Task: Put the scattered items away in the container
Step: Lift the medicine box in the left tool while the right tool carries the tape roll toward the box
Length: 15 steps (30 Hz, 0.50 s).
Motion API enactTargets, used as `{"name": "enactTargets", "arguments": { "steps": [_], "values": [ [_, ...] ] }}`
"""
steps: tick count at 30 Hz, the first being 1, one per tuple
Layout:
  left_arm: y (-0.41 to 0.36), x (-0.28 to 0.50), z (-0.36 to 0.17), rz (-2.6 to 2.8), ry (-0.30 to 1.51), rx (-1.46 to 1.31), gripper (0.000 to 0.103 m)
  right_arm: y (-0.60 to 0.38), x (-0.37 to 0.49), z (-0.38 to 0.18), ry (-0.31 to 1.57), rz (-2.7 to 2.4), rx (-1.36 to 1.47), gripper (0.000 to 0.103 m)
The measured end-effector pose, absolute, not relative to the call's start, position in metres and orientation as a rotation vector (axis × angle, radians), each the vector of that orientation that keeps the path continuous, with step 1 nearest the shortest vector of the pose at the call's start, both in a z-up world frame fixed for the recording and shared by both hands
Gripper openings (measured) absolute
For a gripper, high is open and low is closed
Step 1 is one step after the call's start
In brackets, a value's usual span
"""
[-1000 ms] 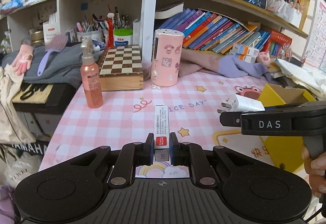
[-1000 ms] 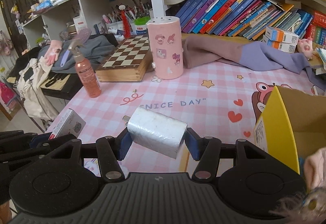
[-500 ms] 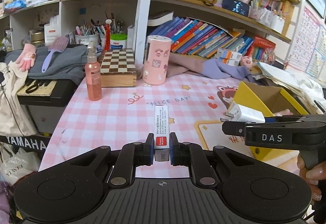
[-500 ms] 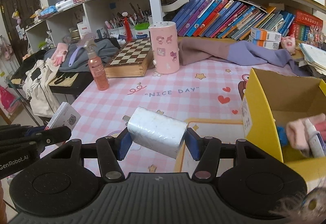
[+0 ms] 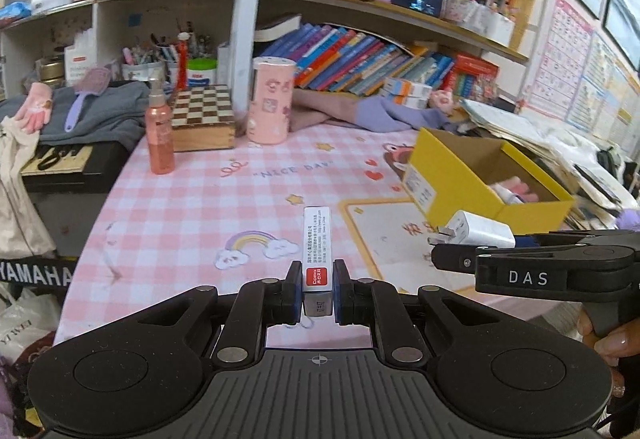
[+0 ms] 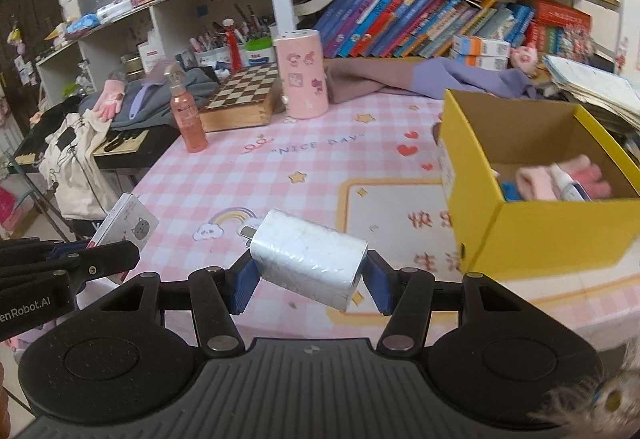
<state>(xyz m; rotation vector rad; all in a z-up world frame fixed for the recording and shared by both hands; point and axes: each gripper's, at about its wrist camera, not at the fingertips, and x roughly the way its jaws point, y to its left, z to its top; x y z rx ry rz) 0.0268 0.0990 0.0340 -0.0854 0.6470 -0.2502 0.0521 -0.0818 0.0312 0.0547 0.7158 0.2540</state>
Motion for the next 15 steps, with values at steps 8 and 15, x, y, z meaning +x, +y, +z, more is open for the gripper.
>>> {"name": "enactTargets", "arguments": {
  "steps": [8,15],
  "values": [
    [0.076,0.019,0.033,-0.359,0.657,-0.058,0.013,-0.104,0.026,0.031,0.729,0.174,0.079,0.054],
    [0.052,0.016,0.027,-0.45,0.681,-0.041,0.013,-0.128,0.004,0.027,0.744,0.097,0.101,0.054]
  ]
}}
